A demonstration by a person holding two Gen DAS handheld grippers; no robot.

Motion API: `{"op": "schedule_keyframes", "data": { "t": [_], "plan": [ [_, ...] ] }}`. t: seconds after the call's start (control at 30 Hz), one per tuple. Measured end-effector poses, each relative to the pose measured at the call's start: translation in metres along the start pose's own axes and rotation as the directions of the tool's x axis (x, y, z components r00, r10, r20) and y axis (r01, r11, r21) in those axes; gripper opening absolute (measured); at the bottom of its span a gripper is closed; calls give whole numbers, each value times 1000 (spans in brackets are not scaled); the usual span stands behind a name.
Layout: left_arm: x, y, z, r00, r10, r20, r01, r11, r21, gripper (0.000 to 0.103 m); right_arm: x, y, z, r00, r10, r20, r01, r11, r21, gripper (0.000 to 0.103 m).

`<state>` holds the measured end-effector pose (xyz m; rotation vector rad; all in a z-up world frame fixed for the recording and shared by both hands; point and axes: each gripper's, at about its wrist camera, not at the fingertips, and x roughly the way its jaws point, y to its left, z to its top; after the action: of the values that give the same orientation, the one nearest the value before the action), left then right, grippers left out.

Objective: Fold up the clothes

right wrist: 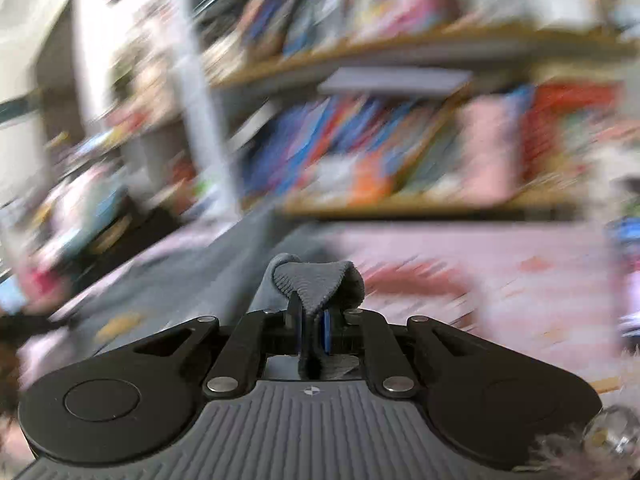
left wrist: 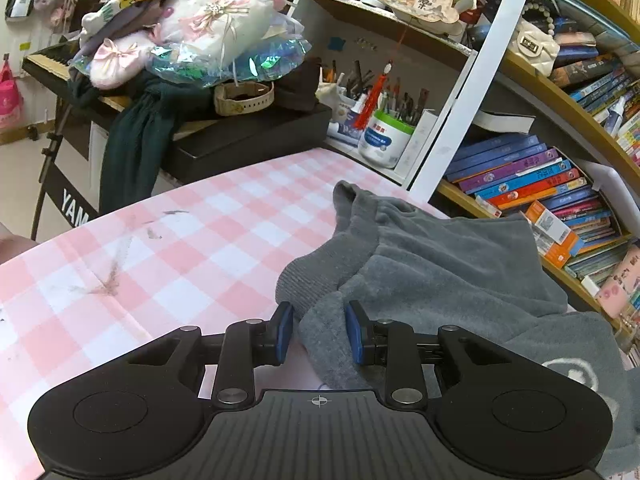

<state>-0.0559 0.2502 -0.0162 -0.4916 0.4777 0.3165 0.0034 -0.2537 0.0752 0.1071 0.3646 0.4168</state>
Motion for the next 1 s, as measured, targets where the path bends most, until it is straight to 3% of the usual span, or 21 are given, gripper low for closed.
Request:
{"op": "schedule_keyframes", "data": {
  "t": [0.07, 0.13, 0.2, 0.23, 0.33, 0.47, 0.6, 0.73, 0.97, 1.0],
  "plan": [
    [1, 0, 0, 1000, -6, -4, 6, 1000, -2, 29, -8, -13, 5, 984, -156, 82, 156, 988, 9, 10],
    [2, -1, 0, 1000, -11, -8, 11, 1000, -1, 29, -3, -26, 4, 965, -248, 81, 246, 969, 33, 24],
    [2, -2, 0, 1000, -7, -6, 7, 1000, 7, 30, 8, -32, -4, 959, -281, 24, 281, 959, 21, 42],
    [1, -2, 0, 1000, -5, -6, 5, 1000, 9, 30, 13, -34, -7, 956, -293, -3, 293, 956, 14, 45],
    [1, -2, 0, 1000, -5, -9, 5, 1000, 9, 37, 18, -25, -21, 974, -218, -56, 217, 976, -20, 51],
    [2, -3, 0, 1000, -4, -10, 5, 1000, 17, 42, 23, -3, -35, 983, -150, -104, 138, 984, -111, 50],
    [3, -4, 0, 1000, -8, -11, 8, 1000, 18, 42, 42, 13, -50, 974, -127, -189, 89, 976, -199, 37],
    [3, -5, 0, 1000, -10, -14, 10, 1000, 23, 43, 56, 0, -63, 943, -195, -269, 133, 963, -235, 21],
    [7, -4, 2, 1000, -22, -10, 22, 1000, 0, 37, 34, -20, -69, 922, -230, -311, 162, 960, -230, 21],
    [8, -3, 2, 1000, -22, -11, 22, 1000, -8, 27, 29, -19, -70, 920, -232, -316, 161, 958, -236, 21]
  ]
}}
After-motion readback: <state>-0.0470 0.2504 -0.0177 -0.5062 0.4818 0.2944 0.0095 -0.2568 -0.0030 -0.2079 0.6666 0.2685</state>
